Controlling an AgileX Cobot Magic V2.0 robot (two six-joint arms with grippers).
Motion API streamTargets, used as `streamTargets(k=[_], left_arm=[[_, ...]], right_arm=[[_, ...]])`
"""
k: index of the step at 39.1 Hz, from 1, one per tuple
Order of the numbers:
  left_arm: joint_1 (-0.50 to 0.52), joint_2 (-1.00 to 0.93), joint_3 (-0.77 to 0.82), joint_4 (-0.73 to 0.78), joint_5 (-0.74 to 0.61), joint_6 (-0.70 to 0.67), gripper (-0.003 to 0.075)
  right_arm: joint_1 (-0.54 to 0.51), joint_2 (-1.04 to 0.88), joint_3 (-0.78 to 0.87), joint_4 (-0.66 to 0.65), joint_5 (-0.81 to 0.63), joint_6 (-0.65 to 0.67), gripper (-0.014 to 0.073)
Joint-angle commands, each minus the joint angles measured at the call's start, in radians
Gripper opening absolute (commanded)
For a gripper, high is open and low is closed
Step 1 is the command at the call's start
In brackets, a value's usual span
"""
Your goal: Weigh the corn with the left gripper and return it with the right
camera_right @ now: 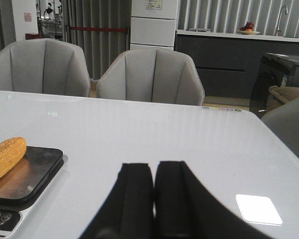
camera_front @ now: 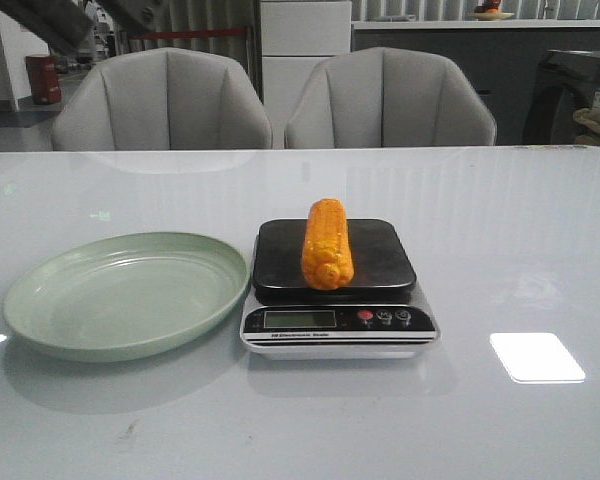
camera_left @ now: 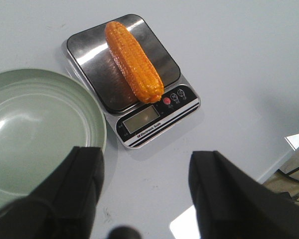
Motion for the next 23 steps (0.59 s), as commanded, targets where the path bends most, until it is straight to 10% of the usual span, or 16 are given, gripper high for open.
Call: streamTargets(k=[1,23], left_arm=[[0.003,-0.132,0.042,-0.01,-0.063,0.002,0.0387],[0.003,-0.78,0.309,0.097,0.074,0.002,0.0301]], right_arm=[[-0.008,-0.019,0.01,-0.012,-0.086,-0.007,0.0169],[-0.008,-0.018,0.01,-0.012,-0.086,-0.007,0.0169]])
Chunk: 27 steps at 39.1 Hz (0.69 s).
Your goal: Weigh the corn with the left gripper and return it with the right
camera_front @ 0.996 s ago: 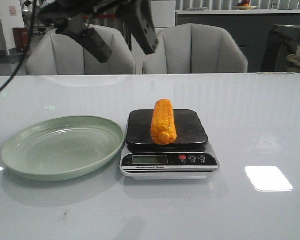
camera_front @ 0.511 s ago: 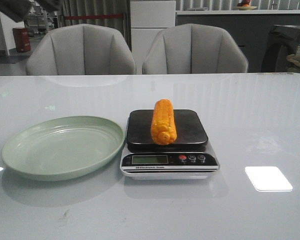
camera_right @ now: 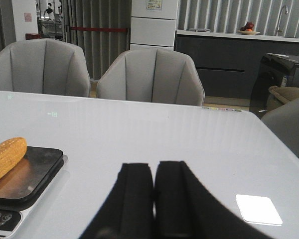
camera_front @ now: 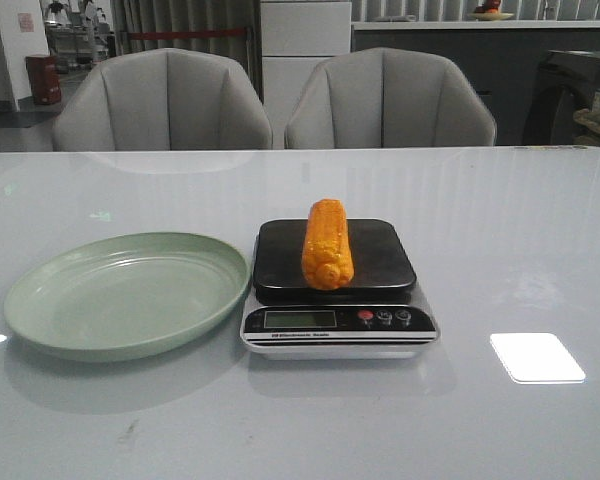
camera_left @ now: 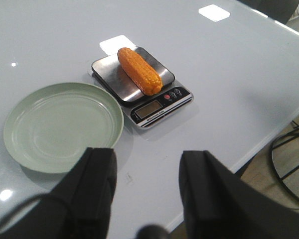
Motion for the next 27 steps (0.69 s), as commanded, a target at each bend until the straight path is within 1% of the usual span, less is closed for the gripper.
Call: streamTargets(k=[1,5,6,10,17,22,26,27], left_arm=[[0.003,-0.091,0.008,0.0,-0.029,0.001,0.0283],[0.003,-0.182,0.041,-0.001,0.0,0.001,0.0207],[0.003,-0.209,0.053,-0.001,0.002,0.001,0.0178],[0.003,-0.301,0.097,0.003,0.002,0.001,0.0109],[0.003,-0.428,0.158,0.026,-0.01,0.003,0.0113],[0.003,-0.418,0.165,0.028,-0.01,0.003,0.0114],[0.003,-0.418,0.165,0.028,-0.025,0.003,0.0113],[0.003,-0.418,0.165,0.028,-0.025,0.003,0.0113]], right_arm=[[-0.008,-0.018,0.01,-0.012,-0.086,-0.007,0.0169],[-0.008,-0.018,0.01,-0.012,-0.086,-0.007,0.0169],[-0.008,-0.018,0.01,-0.012,-0.086,-0.007,0.0169],[-0.008,-0.018,0.01,-0.012,-0.086,-0.007,0.0169],[-0.008,-0.018,0.01,-0.012,-0.086,-0.007,0.0169],[-0.008,-0.018,0.01,-0.012,-0.092,-0.007,0.0169],[-0.007,-0.018,0.01,-0.012,-0.168,-0.007,0.0169],[-0.007,-0.018,0.01,-0.012,-0.206,-0.007,0.0169]])
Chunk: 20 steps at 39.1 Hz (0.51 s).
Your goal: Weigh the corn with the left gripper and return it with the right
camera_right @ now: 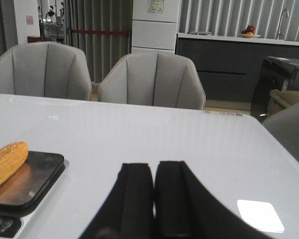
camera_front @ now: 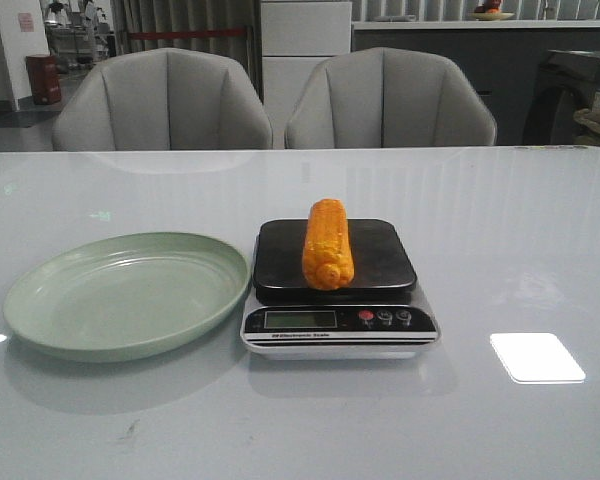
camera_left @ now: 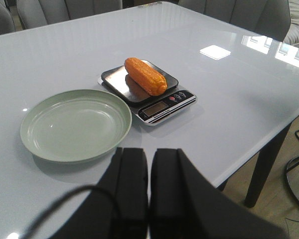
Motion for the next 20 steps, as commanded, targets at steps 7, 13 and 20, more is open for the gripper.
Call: streamTargets(k=[7,13,20], left_arm=[[0.003,-0.014,-0.022,-0.009,-0.09,0.0,0.0113],[0.003,-0.014,-0.022,-0.009,-0.09,0.0,0.0113],[0.003,-0.014,-0.022,-0.009,-0.09,0.0,0.0114]], right_arm=[[-0.005,-0.008,-0.035,-0.012,-0.25,0.012,0.0169],[-0.005,0.114,-0.148,-0.012,-0.178,0.044,0.0169],[-0.005,0.317,-0.317,-0.012,-0.049,0.044,0.0169]])
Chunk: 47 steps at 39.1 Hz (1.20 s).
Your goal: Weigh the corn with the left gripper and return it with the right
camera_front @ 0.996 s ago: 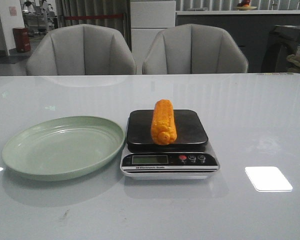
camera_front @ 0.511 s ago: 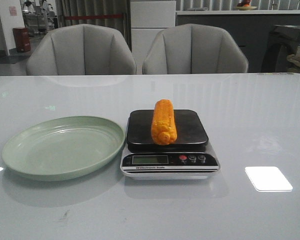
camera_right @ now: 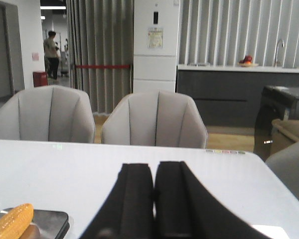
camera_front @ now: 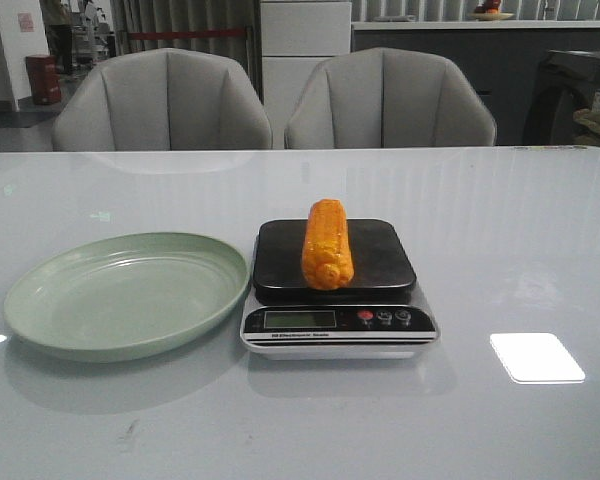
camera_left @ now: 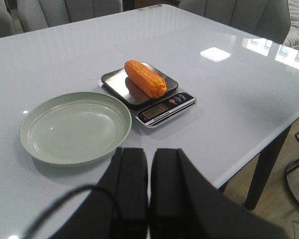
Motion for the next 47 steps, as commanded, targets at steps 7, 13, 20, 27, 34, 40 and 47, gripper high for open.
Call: streamTargets(k=[7,13,20,27,34,40,47], left_arm=[[0.003,-0.014,-0.022,-0.009,-0.082,0.0,0.0113],[0.003,-0.014,-0.022,-0.009,-0.082,0.0,0.0113],[0.003,-0.014,-0.022,-0.009,-0.082,0.0,0.0113],[0.003,-0.014,-0.022,-0.009,-0.082,0.0,0.0113],[0.003,-0.016,-0.022,-0.009,-0.082,0.0,0.0113],[0.003,-0.02,-0.022,-0.009,-0.082,0.0,0.0113],[0.003,-0.02,-0.022,-0.009,-0.082,0.0,0.0113]], right_arm=[[-0.005,0.22,-0.221,-0.011,0.203,0.027,0.0169],[-0.005,0.24,-0.223,0.004,0.337,0.051,0.0169],[-0.005,0.24,-0.223,0.022,0.394,0.057,0.0169],[0.009,0.251,-0.226,0.031,0.424,0.057,0.0188],[0.096,0.307,-0.226,0.031,0.429,0.057,0.0412],[0.181,0.388,-0.252,0.031,0.427,0.057,0.0618],[0.317,0.53,-0.359,0.031,0.455,0.057,0.0601]])
